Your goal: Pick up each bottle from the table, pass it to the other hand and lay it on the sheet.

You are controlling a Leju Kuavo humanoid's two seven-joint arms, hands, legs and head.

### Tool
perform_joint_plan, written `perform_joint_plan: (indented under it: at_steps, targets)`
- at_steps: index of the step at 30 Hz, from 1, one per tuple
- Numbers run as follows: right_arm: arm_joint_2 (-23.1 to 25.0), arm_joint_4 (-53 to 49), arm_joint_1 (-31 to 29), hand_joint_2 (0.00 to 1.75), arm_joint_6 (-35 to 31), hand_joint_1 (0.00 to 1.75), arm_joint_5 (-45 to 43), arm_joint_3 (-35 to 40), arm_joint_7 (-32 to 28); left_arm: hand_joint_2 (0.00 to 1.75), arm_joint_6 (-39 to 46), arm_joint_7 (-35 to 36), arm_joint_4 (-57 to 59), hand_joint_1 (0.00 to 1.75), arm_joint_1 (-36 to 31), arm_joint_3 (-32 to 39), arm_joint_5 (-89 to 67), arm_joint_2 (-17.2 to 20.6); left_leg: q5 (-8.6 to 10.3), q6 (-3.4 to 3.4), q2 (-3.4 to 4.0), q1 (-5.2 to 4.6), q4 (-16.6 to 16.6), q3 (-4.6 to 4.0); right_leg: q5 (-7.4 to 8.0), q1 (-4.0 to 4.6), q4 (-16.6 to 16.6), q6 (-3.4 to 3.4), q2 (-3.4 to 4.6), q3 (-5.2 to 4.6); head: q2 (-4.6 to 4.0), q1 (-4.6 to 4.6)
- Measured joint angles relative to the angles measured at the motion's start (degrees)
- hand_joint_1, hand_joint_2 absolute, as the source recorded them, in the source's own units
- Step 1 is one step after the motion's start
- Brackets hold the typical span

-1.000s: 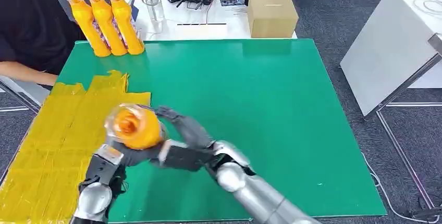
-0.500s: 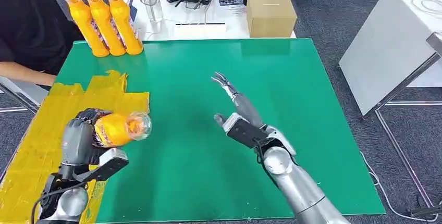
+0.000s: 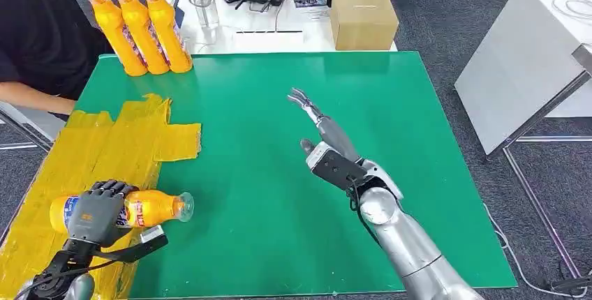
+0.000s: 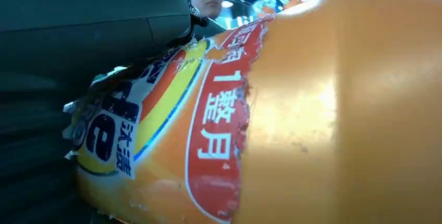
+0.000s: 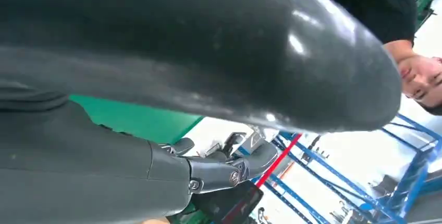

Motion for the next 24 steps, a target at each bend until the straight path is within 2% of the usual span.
perform_joint_plan:
  at_steps: [5,14,15,16,24]
  targets:
    - [-0.1,0.0,-0.1,0.0,0.0,0.0,0.0,0.1,0.0,1.75,0.1,0.1,1.0,1.75,0.0,-0.4,-0.1,0.5,0.0,0.0,-0.01,-0.01,0.0,0.0,0.0,-0.01,0.0,0.0,0.0,0.01,0.0,-0.02]
    - [-0.1,0.1,-1.0,0.0,0.5,0.0,-1.0,0.5,0.0,1.75,-0.4,5.0,7.6,1.75,-1.8,-3.5,-7.7,2.9,0.0,0.0,-0.21,-0.01,0.0,0.12,-0.03,0.01,0.0,-0.03,-0.16,0.16,0.0,-0.04]
    - [-0.1,0.2,-1.2,0.0,0.5,0.0,-1.0,0.6,0.0,1.75,-0.3,5.3,8.6,1.61,-2.5,-3.9,-8.2,3.1,0.0,-0.01,-0.25,-0.01,0.0,0.18,-0.04,0.01,0.0,-0.04,-0.2,0.25,0.0,0.0]
    - [-0.1,0.2,-1.3,0.0,0.5,0.0,-1.0,0.7,0.0,1.75,-0.1,5.3,9.6,0.0,-2.9,-4.2,-8.3,3.3,0.0,-0.01,-0.28,-0.01,0.0,0.29,-0.05,0.01,0.0,-0.04,-0.2,0.37,0.0,-0.02]
    - [-0.1,0.9,-1.7,0.0,0.5,0.0,-1.2,1.5,-0.1,1.75,-1.0,3.8,12.9,0.0,-4.5,-5.8,-7.0,5.2,0.08,-0.33,-0.19,0.16,-0.1,0.79,0.06,0.18,0.0,-0.35,-0.11,0.72,0.0,-0.04]
